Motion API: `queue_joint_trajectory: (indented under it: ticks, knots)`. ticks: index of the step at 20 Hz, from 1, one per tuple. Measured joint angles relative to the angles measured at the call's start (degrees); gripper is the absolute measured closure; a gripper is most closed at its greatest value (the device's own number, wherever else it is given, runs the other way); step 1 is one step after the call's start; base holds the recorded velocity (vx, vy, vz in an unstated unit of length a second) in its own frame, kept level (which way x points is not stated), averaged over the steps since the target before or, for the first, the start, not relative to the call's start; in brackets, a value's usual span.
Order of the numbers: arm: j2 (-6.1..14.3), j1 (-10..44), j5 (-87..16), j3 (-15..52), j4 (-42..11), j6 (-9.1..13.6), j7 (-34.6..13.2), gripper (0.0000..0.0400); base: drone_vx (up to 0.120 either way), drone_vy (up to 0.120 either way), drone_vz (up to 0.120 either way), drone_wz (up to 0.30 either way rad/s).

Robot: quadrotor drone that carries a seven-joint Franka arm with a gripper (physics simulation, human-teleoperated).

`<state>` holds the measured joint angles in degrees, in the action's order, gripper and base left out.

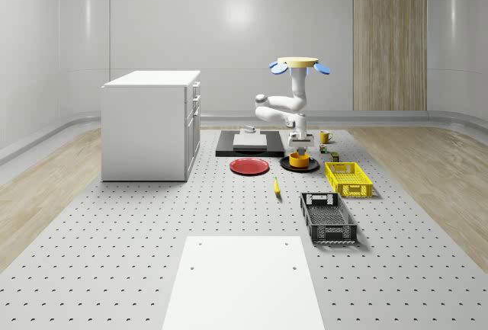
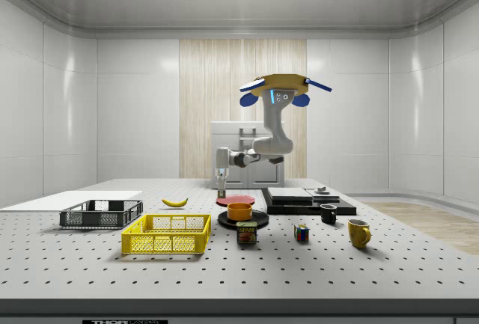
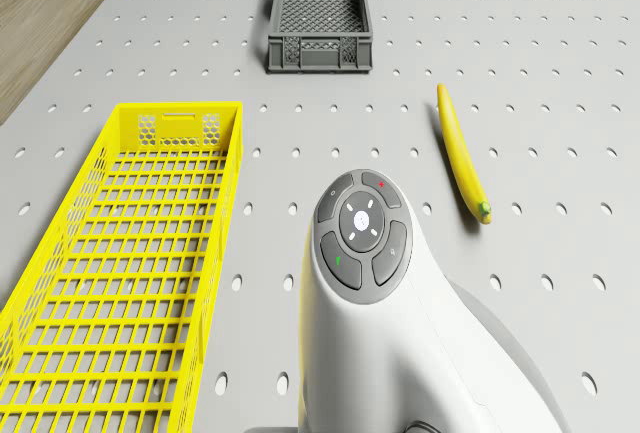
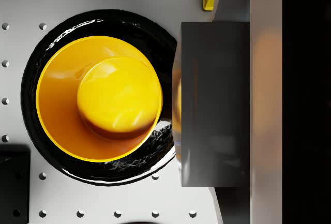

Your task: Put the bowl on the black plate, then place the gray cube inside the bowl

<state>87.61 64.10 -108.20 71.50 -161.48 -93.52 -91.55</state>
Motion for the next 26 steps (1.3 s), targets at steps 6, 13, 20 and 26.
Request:
queue_joint_trajectory:
  ticks: [6, 13, 20, 26]
  knots:
    - [0.09, 0.03, 0.04, 0.01, 0.00, -0.08, -0.02, 0.0150, -0.120, -0.033, 0.000, 0.000]
    - [0.17, 0.06, 0.07, 0.02, 0.01, -0.16, -0.05, 0.0150, -0.120, 0.000, -0.080, 0.000]
    - [0.26, 0.37, -1.28, -1.45, 0.47, -0.84, -0.07, 0.0150, -0.046, 0.000, 0.000, 0.000]
    - [-0.15, 2.06, -3.45, -3.65, 1.05, -1.34, -1.48, 0.0150, 0.000, 0.000, 0.000, 0.000]
